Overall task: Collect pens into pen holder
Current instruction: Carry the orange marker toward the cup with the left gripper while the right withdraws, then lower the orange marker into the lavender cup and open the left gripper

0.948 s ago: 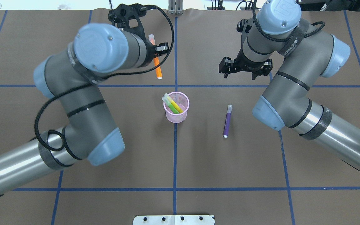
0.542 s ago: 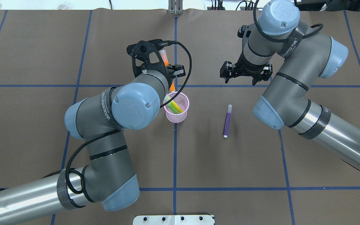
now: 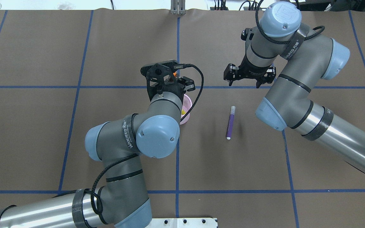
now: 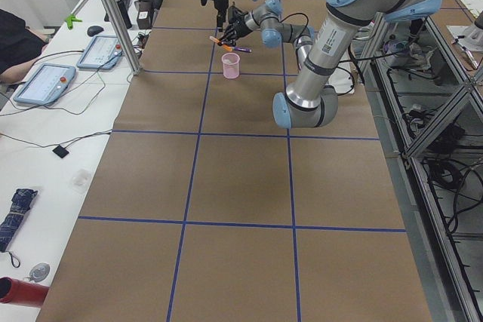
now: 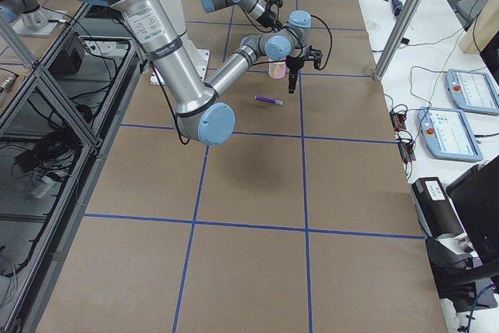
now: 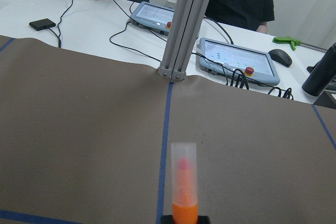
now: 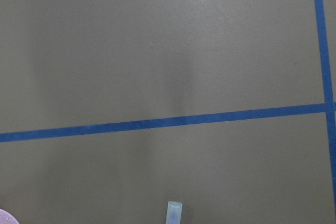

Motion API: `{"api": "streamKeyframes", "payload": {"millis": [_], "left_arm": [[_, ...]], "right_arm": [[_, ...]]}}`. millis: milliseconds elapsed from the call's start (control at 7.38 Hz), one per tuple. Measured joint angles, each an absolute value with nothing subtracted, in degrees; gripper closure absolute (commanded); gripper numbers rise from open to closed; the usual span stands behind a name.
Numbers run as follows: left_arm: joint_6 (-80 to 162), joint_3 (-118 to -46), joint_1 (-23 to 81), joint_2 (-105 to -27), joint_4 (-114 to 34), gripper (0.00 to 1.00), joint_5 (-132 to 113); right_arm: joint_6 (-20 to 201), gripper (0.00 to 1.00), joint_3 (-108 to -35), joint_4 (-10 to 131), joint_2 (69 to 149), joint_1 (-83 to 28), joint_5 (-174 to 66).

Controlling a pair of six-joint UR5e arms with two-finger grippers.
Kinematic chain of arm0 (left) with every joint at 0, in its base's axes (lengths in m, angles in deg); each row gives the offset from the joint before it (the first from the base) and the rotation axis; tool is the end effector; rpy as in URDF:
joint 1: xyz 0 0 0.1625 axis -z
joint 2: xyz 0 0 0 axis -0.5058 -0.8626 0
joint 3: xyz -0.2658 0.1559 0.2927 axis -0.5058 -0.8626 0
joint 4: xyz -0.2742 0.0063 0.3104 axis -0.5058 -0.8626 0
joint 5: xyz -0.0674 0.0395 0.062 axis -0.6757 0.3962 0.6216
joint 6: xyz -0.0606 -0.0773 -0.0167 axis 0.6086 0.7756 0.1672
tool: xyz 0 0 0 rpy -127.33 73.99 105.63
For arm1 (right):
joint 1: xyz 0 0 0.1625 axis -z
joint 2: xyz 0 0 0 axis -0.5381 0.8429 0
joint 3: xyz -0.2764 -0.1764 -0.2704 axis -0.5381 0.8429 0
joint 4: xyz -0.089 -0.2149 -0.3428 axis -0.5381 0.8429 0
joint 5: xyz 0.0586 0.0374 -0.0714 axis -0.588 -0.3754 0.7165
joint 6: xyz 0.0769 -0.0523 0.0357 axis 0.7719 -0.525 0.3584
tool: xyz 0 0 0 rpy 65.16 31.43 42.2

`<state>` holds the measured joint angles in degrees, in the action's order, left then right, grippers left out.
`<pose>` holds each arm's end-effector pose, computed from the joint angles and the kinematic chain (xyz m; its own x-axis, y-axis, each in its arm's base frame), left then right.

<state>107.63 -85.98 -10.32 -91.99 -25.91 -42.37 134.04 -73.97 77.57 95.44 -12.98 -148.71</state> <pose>0.5658 -0.4098 0.1081 0.5453 -0.0691 -0.8354 0.6869 0.6081 0.3980 -0.4097 -0.5412 0.2799 0.7169 0.1029 0.6896 -0.1001 0.9940 -0.0443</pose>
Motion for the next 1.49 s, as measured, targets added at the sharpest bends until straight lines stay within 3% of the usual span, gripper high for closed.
{"api": "streamKeyframes", "payload": {"millis": [1219,1354,1490], "left_arm": [[107.0,-80.2,-12.2,-93.5,-26.1,1.0,-41.0],[107.1,-80.1,-12.8,-93.4,-26.1,0.66,-40.6],[107.1,-80.1,-13.2,-93.4,-26.1,0.24,-40.1]], "right_arm": [[134.0,0.0,-73.7,77.5,95.5,-13.0,-148.8],[134.0,0.0,-73.6,77.5,95.5,-13.0,-148.8],[134.0,0.0,-73.6,77.5,95.5,-13.0,-148.8]]}}
